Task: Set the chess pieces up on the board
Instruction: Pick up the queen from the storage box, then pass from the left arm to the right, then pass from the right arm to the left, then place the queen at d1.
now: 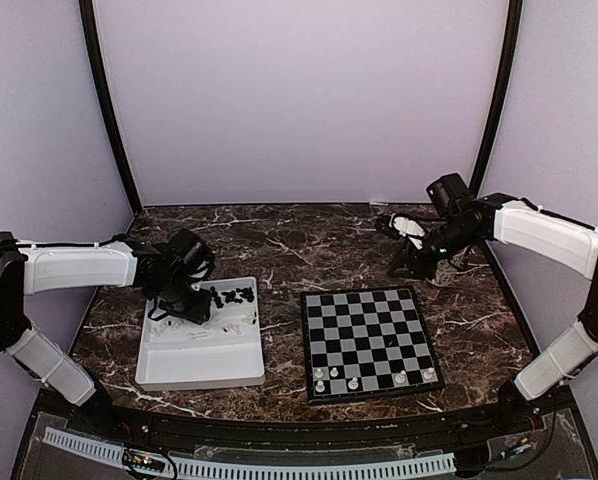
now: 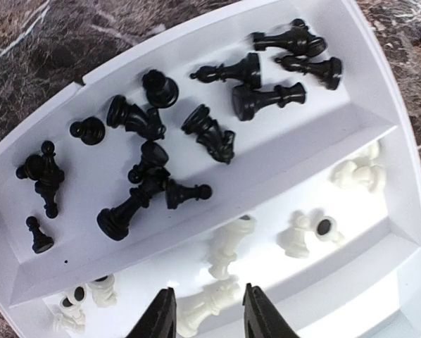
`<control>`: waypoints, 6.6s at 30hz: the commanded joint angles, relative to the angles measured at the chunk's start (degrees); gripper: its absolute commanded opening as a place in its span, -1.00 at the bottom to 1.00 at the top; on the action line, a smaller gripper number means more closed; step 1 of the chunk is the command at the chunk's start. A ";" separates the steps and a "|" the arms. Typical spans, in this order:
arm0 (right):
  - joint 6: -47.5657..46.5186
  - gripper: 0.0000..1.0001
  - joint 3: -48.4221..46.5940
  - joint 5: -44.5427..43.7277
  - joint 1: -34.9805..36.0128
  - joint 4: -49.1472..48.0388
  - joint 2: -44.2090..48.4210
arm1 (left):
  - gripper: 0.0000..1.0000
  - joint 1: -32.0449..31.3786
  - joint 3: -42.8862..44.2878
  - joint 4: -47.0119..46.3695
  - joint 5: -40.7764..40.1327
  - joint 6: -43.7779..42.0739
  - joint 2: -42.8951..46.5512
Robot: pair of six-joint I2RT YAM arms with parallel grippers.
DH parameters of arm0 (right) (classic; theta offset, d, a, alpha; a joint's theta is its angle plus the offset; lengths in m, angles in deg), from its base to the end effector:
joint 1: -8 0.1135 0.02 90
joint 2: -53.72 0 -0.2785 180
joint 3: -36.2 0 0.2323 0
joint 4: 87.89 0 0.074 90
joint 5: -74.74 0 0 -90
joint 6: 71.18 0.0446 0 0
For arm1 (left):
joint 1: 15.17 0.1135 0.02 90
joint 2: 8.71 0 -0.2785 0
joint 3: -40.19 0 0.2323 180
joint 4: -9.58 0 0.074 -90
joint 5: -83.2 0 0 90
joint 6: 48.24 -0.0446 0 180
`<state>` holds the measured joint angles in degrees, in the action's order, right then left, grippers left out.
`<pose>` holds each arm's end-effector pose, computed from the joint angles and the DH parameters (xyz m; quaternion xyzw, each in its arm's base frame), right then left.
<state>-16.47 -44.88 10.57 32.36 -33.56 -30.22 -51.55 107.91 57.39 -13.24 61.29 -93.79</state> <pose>0.2511 0.1350 0.2829 -0.5198 0.7798 0.1872 0.2944 0.2183 -0.1546 0.2143 0.1309 0.9663 -0.0522 0.2153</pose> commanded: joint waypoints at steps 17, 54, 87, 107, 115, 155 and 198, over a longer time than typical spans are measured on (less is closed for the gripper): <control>2.01 -0.48 -0.80 0.63 4.48 -0.56 -4.98 | -0.44 2.72 -3.57 -9.07 3.41 -3.23 -7.36; -13.46 -0.28 -19.33 -16.17 33.84 7.04 -4.46 | -0.82 -13.31 21.19 -4.46 43.99 -2.78 -6.20; -14.28 -0.25 -15.68 -29.40 43.76 1.83 -6.94 | -0.80 -14.80 17.11 -19.34 61.06 6.47 -7.22; 2.43 -0.87 -10.71 4.26 24.14 -1.07 1.24 | -0.27 -15.66 13.76 -27.52 32.31 1.31 5.50; 14.54 -0.88 -7.95 21.71 16.55 -7.55 0.90 | -0.21 -21.16 11.27 -44.70 15.74 -6.36 5.26; 9.43 -0.46 -6.17 22.25 12.11 -2.79 2.73 | -0.90 -22.46 21.26 -42.84 17.23 -11.01 -4.29; 12.97 0.11 17.24 5.33 -19.19 -15.42 15.39 | -0.90 -37.42 62.98 9.98 17.17 -35.10 -46.05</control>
<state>-2.70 -28.33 14.90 13.45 -47.71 -14.68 -88.62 169.77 63.40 5.39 26.52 -139.98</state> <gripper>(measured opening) 0.552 0.116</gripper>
